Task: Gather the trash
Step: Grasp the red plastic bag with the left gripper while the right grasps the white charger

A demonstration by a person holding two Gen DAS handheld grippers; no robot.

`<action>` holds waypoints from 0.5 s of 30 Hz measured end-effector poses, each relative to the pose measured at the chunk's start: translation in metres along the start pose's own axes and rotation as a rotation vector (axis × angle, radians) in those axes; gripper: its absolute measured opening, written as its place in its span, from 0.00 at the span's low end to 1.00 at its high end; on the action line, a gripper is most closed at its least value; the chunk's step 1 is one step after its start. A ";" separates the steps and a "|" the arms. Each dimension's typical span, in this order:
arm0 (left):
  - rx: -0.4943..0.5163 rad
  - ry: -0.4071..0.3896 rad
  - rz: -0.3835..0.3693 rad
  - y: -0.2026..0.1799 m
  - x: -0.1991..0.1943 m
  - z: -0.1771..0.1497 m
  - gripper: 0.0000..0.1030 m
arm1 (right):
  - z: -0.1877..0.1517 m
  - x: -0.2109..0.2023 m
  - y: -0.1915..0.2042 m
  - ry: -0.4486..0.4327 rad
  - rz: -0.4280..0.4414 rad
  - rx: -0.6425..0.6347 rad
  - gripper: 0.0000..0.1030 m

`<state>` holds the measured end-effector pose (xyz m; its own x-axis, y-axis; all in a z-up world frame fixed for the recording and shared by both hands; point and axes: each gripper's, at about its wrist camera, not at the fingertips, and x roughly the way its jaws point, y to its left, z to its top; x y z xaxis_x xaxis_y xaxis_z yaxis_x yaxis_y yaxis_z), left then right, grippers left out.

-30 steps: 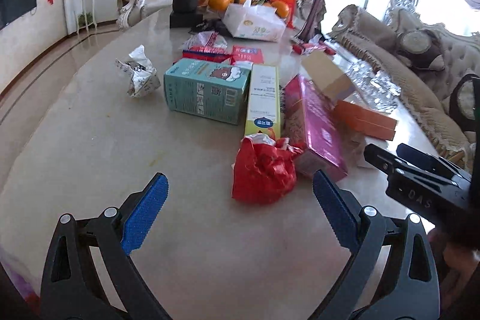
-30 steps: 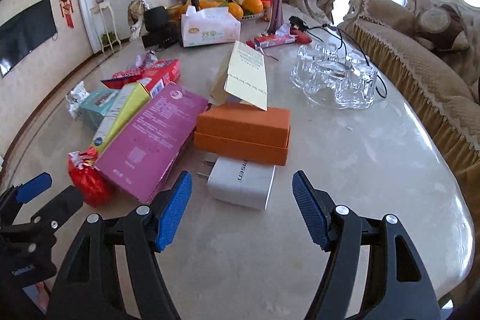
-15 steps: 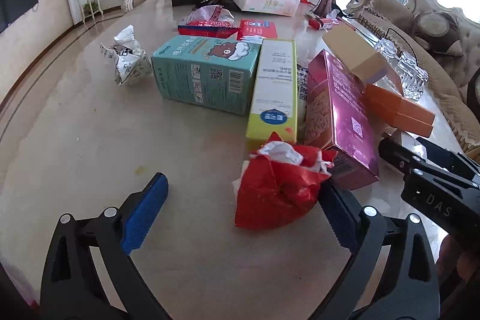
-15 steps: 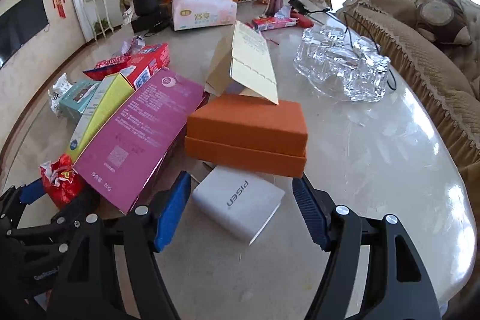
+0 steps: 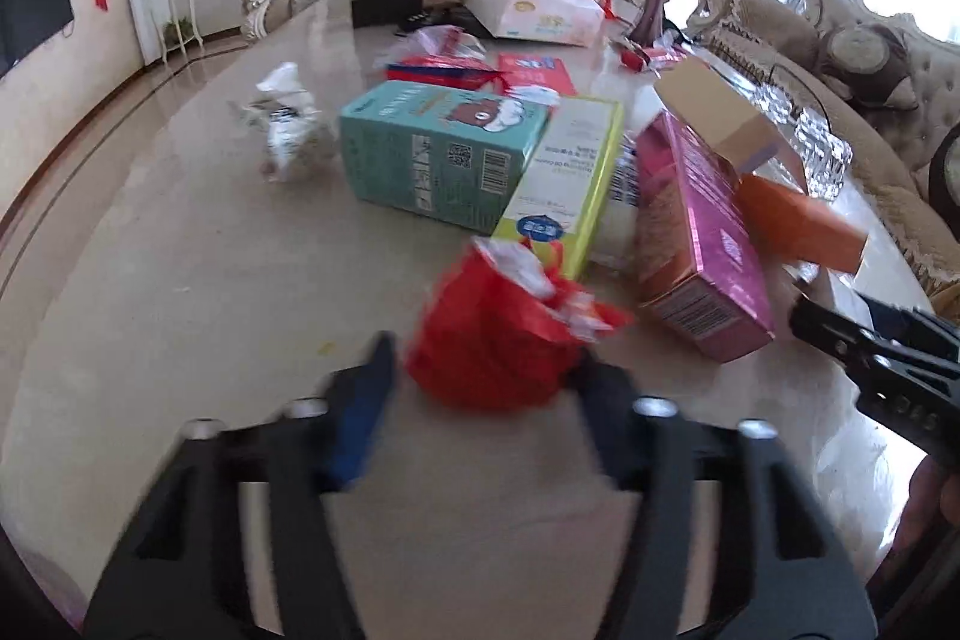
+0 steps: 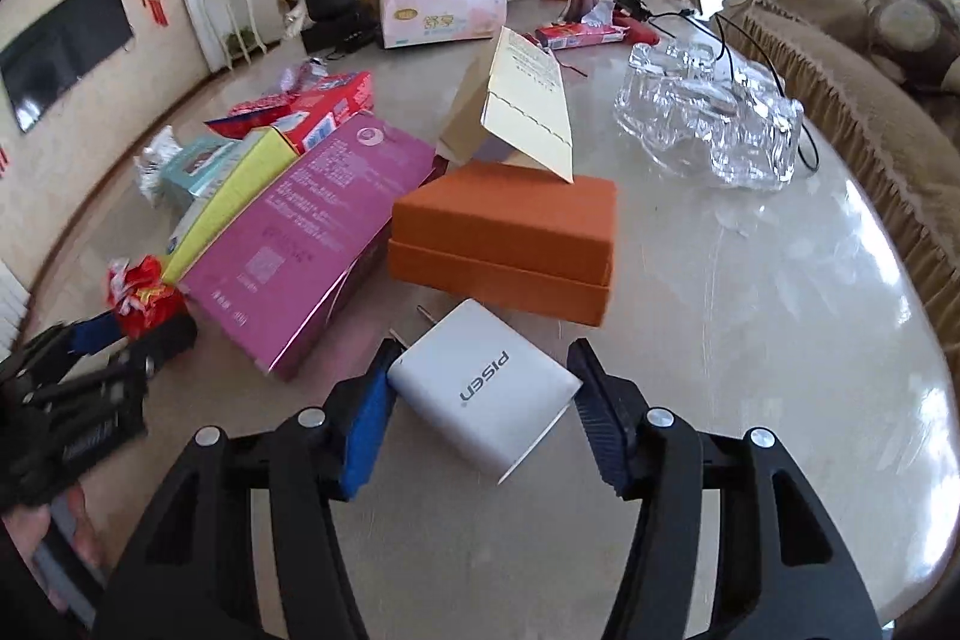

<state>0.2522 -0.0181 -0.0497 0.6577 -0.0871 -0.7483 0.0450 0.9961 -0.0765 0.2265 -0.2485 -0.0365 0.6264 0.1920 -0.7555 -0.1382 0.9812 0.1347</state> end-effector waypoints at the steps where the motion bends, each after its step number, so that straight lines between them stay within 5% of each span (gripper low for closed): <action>1: -0.019 -0.003 -0.024 0.006 -0.002 -0.001 0.41 | -0.005 -0.005 -0.001 -0.002 0.018 0.001 0.53; 15: -0.109 -0.066 -0.174 0.049 -0.043 -0.047 0.40 | -0.048 -0.046 0.008 -0.076 0.047 -0.025 0.53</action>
<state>0.1910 0.0337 -0.0522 0.6952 -0.2528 -0.6729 0.0831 0.9581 -0.2741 0.1597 -0.2503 -0.0312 0.6750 0.2396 -0.6978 -0.1876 0.9704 0.1518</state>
